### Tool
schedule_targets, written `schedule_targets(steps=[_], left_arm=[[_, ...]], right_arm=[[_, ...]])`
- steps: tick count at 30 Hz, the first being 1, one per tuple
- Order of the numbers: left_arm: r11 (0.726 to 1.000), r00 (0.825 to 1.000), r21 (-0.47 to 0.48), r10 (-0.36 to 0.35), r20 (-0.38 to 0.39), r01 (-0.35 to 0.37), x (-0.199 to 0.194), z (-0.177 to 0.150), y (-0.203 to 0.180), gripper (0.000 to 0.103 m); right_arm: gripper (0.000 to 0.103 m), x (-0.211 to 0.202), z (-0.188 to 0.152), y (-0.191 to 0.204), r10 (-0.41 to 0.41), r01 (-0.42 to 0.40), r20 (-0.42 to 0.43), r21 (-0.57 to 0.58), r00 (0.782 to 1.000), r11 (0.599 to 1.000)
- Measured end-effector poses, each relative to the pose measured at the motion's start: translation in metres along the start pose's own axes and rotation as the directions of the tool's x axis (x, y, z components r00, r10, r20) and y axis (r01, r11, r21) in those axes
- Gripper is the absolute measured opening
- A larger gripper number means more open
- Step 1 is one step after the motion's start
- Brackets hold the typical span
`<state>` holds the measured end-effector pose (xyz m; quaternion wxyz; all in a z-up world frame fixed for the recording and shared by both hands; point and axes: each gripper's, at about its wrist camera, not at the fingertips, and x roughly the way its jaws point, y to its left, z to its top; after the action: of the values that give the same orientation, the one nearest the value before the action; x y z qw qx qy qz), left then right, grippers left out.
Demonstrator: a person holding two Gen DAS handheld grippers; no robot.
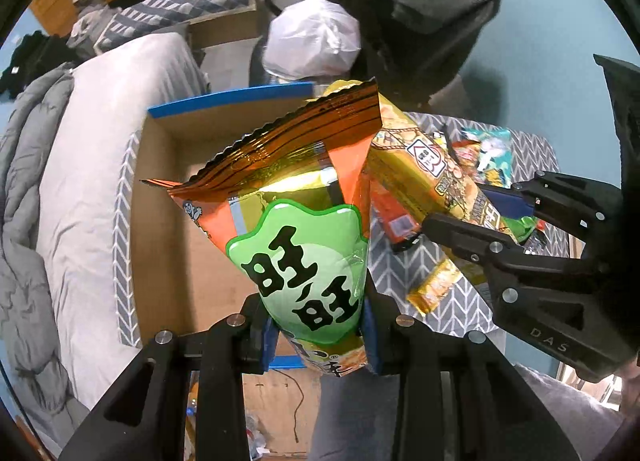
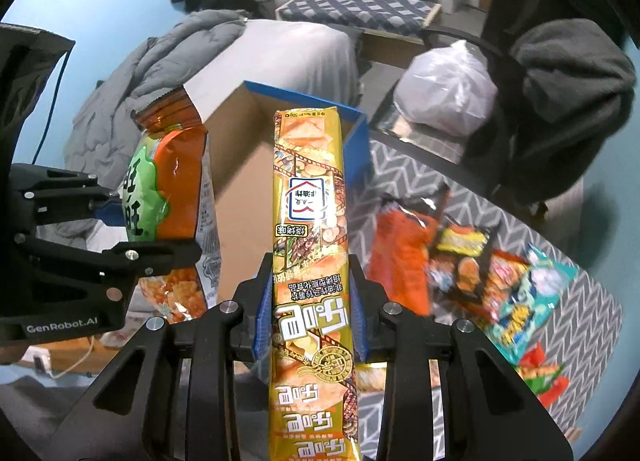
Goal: Organize snacks
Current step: 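Carry both packets into the cardboard box and open both tools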
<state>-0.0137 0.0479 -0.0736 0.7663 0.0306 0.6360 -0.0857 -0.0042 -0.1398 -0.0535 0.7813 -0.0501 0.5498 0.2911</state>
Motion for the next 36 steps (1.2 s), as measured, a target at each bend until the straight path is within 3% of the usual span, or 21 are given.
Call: schedule_targets(steps=[10,20,33,36], left_arm=[[0.996,0.999,-0.083,0.044,-0.025,-0.046,0.020,0.001,0.060,0.035],[0.991,0.994,-0.097,0.085,-0.072,-0.091,0.052,0.007,0.109,0.035],[0.987,0.986,-0.113,0.094,-0.137,-0.110,0.087,0.011,0.131,0.035],[0.986,0.983,-0.119,0.100,-0.150,-0.119,0.090,0.008,0.131,0.038]], right_arm=[[0.032,0.045,0.036,0.033,0.035,-0.036,-0.037,-0.043,0.999,0.998],[0.032,0.097,0.065,0.064,0.052,-0.056,-0.083,-0.036,0.995,0.998],[0.032,0.148,0.068,0.068,0.061,-0.056,-0.166,0.035,0.984,0.998],[0.038,0.149,0.070,0.073,0.056,-0.051,-0.170,0.035,0.984,0.998]])
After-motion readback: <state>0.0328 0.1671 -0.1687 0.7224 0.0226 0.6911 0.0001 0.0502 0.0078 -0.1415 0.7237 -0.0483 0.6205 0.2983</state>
